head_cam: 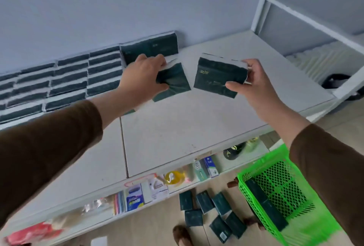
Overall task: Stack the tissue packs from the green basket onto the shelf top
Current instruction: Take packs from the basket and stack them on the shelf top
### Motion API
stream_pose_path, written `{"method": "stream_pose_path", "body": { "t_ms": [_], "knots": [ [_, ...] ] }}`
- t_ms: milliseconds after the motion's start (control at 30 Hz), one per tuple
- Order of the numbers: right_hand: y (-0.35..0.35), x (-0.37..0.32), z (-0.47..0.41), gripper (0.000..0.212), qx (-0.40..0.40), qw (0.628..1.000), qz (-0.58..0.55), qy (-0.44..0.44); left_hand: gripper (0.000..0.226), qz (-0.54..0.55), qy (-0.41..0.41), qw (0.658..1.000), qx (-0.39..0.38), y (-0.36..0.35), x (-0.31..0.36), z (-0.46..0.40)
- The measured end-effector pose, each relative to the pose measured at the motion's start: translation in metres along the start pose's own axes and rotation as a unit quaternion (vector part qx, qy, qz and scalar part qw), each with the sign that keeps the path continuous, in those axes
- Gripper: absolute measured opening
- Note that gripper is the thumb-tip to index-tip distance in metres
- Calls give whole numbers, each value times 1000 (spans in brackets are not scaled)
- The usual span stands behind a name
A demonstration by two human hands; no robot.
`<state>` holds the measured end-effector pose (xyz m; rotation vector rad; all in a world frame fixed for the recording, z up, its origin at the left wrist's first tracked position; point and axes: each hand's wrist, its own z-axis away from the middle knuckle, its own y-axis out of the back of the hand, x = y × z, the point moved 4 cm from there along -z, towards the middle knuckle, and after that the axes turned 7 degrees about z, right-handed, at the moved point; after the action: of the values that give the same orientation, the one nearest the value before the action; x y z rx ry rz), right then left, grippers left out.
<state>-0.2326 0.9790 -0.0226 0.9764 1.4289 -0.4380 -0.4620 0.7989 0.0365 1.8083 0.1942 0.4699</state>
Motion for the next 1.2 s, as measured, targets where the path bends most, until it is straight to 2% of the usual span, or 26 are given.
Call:
{"method": "stream_pose_path", "body": {
  "t_ms": [133, 300, 567, 700, 867, 1000, 1200],
  "knots": [
    [-30, 10, -63, 52, -4, 1000, 19, -7, 50, -28, 16, 999, 0, -15, -51, -56],
    [-81, 24, -151, 59, -30, 998, 46, -5, 50, -62, 39, 997, -5, -36, -107, -117],
    [-159, 42, -249, 50, -101, 987, 123, -3, 57, -107, 43, 993, -40, -60, -160, -156],
    [-186, 50, -261, 47, -97, 985, 141, 6, 58, -121, 39, 991, -46, -66, -182, -157],
    [-202, 56, -263, 45, -36, 987, 156, -3, 59, -117, 26, 992, -39, -67, -190, -160],
    [-207, 60, -259, 41, -27, 985, 168, -14, 58, -128, 22, 991, -40, -68, -189, -161],
    [-196, 54, -238, 59, -10, 979, 201, -30, 69, -94, 21, 995, -21, -60, -177, -145]
  ]
}}
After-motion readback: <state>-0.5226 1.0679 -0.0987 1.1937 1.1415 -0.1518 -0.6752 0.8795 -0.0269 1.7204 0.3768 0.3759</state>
